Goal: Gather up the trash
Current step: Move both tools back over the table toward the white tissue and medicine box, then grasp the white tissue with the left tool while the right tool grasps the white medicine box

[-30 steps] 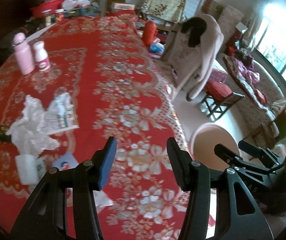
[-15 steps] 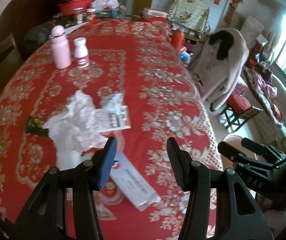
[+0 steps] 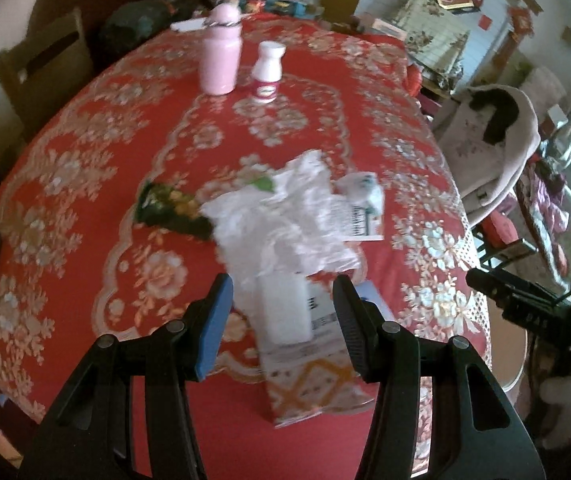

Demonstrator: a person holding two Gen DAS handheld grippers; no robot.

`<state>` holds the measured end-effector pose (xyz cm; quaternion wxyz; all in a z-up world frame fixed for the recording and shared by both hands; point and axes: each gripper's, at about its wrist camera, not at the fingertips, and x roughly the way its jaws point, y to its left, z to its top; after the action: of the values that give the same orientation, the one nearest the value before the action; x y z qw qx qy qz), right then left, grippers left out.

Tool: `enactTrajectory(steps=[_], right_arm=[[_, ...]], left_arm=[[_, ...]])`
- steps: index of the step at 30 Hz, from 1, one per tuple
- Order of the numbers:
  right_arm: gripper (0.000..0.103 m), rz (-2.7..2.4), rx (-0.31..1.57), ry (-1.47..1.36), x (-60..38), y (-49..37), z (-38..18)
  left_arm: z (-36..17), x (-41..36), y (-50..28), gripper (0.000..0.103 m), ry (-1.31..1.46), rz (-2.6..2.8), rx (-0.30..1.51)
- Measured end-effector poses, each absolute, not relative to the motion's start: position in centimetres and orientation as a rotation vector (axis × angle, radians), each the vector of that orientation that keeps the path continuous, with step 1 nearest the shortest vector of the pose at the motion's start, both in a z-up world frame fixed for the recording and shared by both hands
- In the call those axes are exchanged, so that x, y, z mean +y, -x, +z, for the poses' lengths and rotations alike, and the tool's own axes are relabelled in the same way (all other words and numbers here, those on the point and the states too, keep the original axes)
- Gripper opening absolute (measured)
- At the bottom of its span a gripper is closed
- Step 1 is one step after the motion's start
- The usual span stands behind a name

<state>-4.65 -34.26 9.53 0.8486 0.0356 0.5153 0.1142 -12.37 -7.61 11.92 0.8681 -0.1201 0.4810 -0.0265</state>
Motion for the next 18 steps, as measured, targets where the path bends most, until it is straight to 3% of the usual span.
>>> enactTrajectory(steps=[12,14,18], right_arm=[[0.077,0.395,1.205,-0.035,-28.4,4.3,6.2],[0.077,0.404,1.23,-0.017,-27.9,4.9,5.3],[0.077,0.396,1.246,0.015,-27.4,5.9,4.2]], left_arm=[[9.7,-4.7,9.7,0.052,0.321,-0.059,1.046],[9.6,-4.7,8.5,0.057,0.326,-0.07,1.044],[8.3,-5.3,5.6,0.058,0.323,-0.086,1.071]])
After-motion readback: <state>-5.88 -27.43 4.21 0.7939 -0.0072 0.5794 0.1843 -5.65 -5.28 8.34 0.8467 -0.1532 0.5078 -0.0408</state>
